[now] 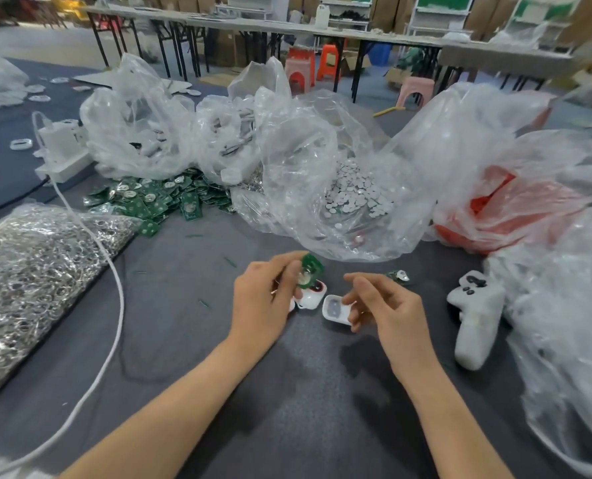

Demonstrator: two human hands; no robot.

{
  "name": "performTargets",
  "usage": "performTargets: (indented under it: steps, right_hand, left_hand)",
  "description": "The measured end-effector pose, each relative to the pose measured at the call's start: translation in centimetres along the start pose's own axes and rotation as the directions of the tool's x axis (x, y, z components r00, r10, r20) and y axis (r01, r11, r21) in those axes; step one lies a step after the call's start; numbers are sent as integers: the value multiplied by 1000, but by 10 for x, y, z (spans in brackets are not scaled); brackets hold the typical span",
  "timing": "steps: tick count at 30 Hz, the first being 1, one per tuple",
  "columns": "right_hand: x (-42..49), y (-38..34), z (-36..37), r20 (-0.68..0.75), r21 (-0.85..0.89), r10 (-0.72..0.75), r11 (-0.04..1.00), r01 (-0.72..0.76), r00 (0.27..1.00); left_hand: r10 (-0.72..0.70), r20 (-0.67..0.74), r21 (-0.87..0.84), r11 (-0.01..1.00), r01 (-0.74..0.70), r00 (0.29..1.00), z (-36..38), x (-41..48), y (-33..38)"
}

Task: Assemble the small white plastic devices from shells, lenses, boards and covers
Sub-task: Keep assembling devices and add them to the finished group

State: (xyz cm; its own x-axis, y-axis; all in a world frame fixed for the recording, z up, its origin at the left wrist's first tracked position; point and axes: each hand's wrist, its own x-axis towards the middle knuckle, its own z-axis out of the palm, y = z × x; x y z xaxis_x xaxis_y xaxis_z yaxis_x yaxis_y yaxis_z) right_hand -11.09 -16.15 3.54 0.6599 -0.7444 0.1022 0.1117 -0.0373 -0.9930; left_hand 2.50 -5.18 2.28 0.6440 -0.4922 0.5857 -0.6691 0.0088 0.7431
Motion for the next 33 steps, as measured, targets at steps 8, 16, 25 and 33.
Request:
performTargets:
  steps: [8, 16, 25, 33]
  right_hand:
    - [-1, -2, 2, -57, 56, 14, 998, -11, 998]
    - [1, -3, -3, -124, 106, 50, 994, -37, 991]
    - [6, 0, -10, -175, -36, 39, 998, -46, 984]
    - [9, 8, -16, -199, -214, 112, 964, -155, 974]
  left_hand:
    - [28, 247, -20, 1000, -23, 969, 17, -2, 13]
    - [76, 391, 293, 934, -203, 917, 9, -8, -9]
    - [142, 501, 233, 928, -291, 854, 12, -9, -12]
    - [122, 381, 212, 953, -215, 916, 10, -9, -6]
